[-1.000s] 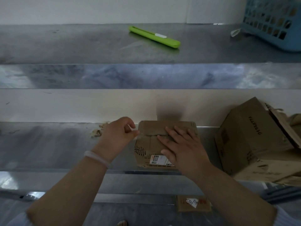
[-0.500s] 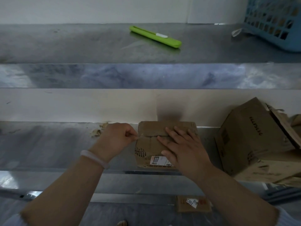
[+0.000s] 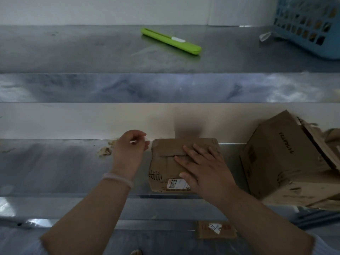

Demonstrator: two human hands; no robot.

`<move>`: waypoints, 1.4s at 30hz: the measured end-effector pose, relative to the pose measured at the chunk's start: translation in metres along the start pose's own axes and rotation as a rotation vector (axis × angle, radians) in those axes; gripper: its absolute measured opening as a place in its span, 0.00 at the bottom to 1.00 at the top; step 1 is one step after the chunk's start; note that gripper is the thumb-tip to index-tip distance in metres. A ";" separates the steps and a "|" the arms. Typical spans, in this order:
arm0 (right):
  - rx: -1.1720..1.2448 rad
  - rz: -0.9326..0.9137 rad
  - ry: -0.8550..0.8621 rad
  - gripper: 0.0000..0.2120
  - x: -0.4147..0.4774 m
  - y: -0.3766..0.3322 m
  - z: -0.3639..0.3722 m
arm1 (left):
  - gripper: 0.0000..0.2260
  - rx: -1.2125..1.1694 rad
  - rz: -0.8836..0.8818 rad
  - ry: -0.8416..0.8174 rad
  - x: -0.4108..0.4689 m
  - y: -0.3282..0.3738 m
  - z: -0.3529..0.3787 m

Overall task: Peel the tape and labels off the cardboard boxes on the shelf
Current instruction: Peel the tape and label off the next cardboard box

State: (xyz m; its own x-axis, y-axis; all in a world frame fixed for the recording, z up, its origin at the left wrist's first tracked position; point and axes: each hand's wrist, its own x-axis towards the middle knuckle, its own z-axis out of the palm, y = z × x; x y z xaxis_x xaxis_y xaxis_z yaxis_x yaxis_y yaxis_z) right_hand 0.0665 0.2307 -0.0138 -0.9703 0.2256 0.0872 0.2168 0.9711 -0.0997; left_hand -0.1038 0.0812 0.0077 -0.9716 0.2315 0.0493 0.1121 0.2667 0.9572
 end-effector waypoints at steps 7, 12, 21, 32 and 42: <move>0.002 -0.012 0.025 0.22 0.001 0.001 0.001 | 0.11 0.565 0.626 -0.384 -0.001 -0.013 -0.009; 0.013 -0.019 0.025 0.22 0.001 0.002 0.000 | 0.16 0.607 0.785 -0.339 0.004 -0.019 -0.009; 0.134 0.012 -0.078 0.33 0.004 0.001 -0.015 | 0.09 0.579 0.490 -0.401 0.017 -0.009 -0.014; 0.008 0.070 0.065 0.25 0.014 -0.007 -0.008 | 0.08 0.481 0.304 -0.163 0.026 -0.009 0.007; -0.015 0.079 0.117 0.23 0.012 -0.007 -0.005 | 0.08 0.116 0.002 -0.318 0.023 -0.023 0.000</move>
State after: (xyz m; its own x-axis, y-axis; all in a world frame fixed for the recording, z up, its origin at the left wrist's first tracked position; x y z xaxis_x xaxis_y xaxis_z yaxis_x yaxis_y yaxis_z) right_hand 0.0542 0.2270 -0.0074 -0.9313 0.3080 0.1945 0.2943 0.9508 -0.0964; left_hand -0.1283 0.0799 -0.0132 -0.8596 0.5077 -0.0580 0.1544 0.3664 0.9176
